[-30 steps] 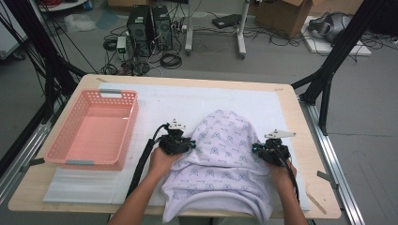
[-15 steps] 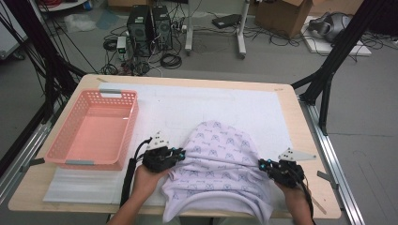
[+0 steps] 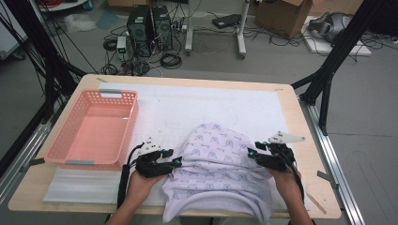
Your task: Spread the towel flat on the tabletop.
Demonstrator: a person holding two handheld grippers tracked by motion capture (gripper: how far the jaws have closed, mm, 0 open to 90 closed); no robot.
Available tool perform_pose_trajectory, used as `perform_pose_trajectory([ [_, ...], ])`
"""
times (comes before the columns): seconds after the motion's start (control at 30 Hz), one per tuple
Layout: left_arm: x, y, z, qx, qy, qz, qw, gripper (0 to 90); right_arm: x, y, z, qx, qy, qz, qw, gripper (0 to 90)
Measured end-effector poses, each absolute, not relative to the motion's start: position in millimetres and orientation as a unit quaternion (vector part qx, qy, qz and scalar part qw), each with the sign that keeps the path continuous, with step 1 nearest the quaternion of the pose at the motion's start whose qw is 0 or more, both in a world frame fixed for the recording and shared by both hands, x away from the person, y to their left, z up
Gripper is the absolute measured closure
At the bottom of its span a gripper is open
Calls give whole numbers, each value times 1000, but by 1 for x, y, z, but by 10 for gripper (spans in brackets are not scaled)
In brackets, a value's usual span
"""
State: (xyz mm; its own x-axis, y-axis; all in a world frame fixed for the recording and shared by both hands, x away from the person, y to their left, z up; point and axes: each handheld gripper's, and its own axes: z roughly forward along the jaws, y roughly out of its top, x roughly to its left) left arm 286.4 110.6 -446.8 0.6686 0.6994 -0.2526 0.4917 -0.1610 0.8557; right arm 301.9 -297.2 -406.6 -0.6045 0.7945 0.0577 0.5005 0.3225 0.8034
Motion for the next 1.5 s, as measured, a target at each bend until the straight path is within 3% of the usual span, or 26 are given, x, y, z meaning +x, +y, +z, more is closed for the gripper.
perform_pose_trajectory([
  [0.2, 289, 114, -448, 754, 394, 99, 516, 460, 354, -257, -403, 394, 813, 402, 152, 471],
  [0.47, 289, 120, -446, 749, 394, 102, 523, 463, 396, -209, -409, 385, 828, 389, 120, 494],
  [0.53, 289, 121, -446, 748, 395, 102, 523, 464, 403, -202, -413, 390, 834, 375, 112, 549],
  [0.6, 289, 123, -446, 747, 397, 102, 524, 463, 404, -199, -416, 386, 839, 370, 100, 721],
  [0.63, 289, 124, -446, 748, 396, 104, 523, 464, 403, -198, -417, 380, 843, 369, 92, 844],
  [0.7, 288, 125, -446, 745, 398, 104, 524, 464, 397, -199, -412, 369, 844, 376, 101, 870],
  [1.03, 288, 129, -444, 741, 403, 114, 525, 468, 327, -224, -384, 292, 840, 435, 140, 876],
  [1.17, 287, 127, -443, 740, 401, 115, 527, 471, 293, -235, -399, 276, 842, 444, 134, 876],
  [1.5, 296, 124, -437, 731, 403, 104, 541, 491, 257, -248, -432, 273, 859, 421, 102, 876],
])
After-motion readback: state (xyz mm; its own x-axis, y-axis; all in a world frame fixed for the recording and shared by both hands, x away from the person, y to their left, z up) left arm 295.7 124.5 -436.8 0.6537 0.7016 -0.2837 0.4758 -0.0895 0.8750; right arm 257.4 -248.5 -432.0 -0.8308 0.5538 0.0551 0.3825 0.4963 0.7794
